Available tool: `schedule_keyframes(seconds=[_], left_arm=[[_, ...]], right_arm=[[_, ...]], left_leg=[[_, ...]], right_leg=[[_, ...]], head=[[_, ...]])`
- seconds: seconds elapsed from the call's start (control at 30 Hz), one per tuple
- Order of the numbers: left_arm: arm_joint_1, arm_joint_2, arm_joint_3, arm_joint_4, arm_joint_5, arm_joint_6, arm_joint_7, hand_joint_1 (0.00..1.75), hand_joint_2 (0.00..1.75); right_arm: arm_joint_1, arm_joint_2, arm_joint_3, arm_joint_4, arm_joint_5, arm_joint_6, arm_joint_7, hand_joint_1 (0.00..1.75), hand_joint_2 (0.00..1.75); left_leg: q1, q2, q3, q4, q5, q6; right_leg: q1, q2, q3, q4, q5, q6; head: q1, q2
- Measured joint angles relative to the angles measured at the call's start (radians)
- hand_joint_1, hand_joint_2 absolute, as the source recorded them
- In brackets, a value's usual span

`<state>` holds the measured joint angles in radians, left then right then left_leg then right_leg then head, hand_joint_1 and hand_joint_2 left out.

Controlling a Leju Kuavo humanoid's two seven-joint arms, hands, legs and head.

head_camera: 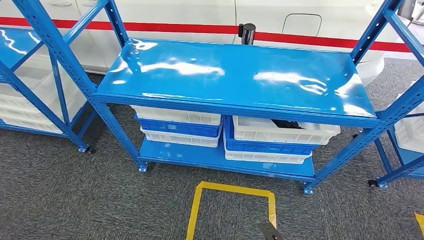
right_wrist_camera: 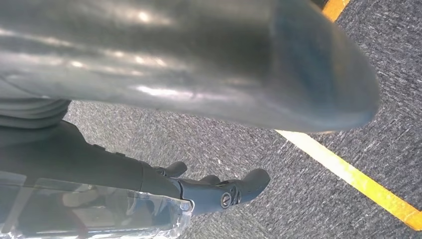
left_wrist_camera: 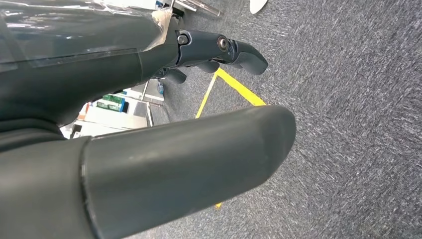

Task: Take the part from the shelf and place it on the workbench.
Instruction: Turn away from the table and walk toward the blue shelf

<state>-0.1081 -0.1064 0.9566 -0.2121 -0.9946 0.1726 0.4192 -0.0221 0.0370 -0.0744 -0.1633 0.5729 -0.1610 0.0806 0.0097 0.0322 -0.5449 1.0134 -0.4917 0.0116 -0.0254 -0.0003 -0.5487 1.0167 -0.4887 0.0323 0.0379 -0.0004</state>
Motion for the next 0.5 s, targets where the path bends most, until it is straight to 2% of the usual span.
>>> schedule_keyframes(seconds=[0.1,0.2,0.27,0.33,0.37,0.4,0.43,0.5], left_arm=[[0.0,0.0,0.0,0.0,0.004,0.0,0.0,0.0,0.0],[-0.001,-0.001,0.001,0.0,0.007,0.0,0.0,0.0,0.0],[-0.002,-0.002,0.001,0.0,0.008,0.0,0.0,0.0,0.0],[-0.002,-0.003,0.001,0.0,0.009,0.0,0.0,0.0,0.0],[-0.001,-0.003,0.001,0.0,0.01,0.0,0.0,0.0,0.0],[-0.001,-0.004,0.002,0.0,0.01,0.0,0.0,0.0,0.0],[0.0,-0.004,0.002,0.0,0.01,0.0,0.0,0.0,0.0],[0.0,-0.005,0.003,0.0,0.01,0.0,0.0,0.0,0.0]], right_arm=[[0.0,0.0,0.0,0.0,0.003,0.003,0.0,0.0,0.0],[0.0,-0.001,0.0,0.0,0.008,0.003,-0.001,0.0,0.0],[0.0,-0.004,0.0,0.0,0.013,0.003,-0.002,0.0,0.0],[0.001,-0.006,0.001,0.0,0.016,0.003,-0.003,0.0,0.0],[0.002,-0.007,0.001,0.0,0.017,0.003,-0.004,0.0,0.0],[0.003,-0.009,0.001,0.0,0.018,0.003,-0.004,0.0,0.0],[0.004,-0.01,0.001,0.0,0.018,0.003,-0.004,0.0,0.0],[0.003,-0.011,0.001,0.0,0.019,0.003,-0.004,0.0,0.0]], left_leg=[[-0.002,0.0,-0.003,0.004,-0.002,0.005],[0.003,0.002,0.007,-0.02,0.012,0.019],[0.011,0.005,0.016,-0.042,0.028,0.028],[0.011,0.007,0.015,-0.045,0.032,0.03],[0.012,0.007,0.014,-0.045,0.032,0.029],[0.013,0.007,0.013,-0.045,0.033,0.026],[0.017,0.007,0.012,-0.043,0.033,0.022],[0.025,0.006,0.009,-0.033,0.029,0.006]], right_leg=[[-0.003,0.0,0.001,-0.001,0.002,0.003],[0.0,-0.001,0.0,-0.002,0.001,0.013],[0.002,-0.001,-0.031,0.063,-0.036,0.01],[-0.001,0.0,-0.088,0.185,-0.088,0.006],[-0.004,0.0,-0.109,0.231,-0.102,0.01],[-0.008,0.0,-0.115,0.247,-0.101,0.017],[-0.014,-0.001,-0.103,0.224,-0.084,0.029],[-0.027,-0.003,-0.043,0.104,-0.036,0.056]], head=[[0.0,0.0],[0.0,0.0],[0.002,0.0],[0.003,0.0],[0.002,0.0],[0.002,0.0],[0.002,0.0],[0.002,0.0]])
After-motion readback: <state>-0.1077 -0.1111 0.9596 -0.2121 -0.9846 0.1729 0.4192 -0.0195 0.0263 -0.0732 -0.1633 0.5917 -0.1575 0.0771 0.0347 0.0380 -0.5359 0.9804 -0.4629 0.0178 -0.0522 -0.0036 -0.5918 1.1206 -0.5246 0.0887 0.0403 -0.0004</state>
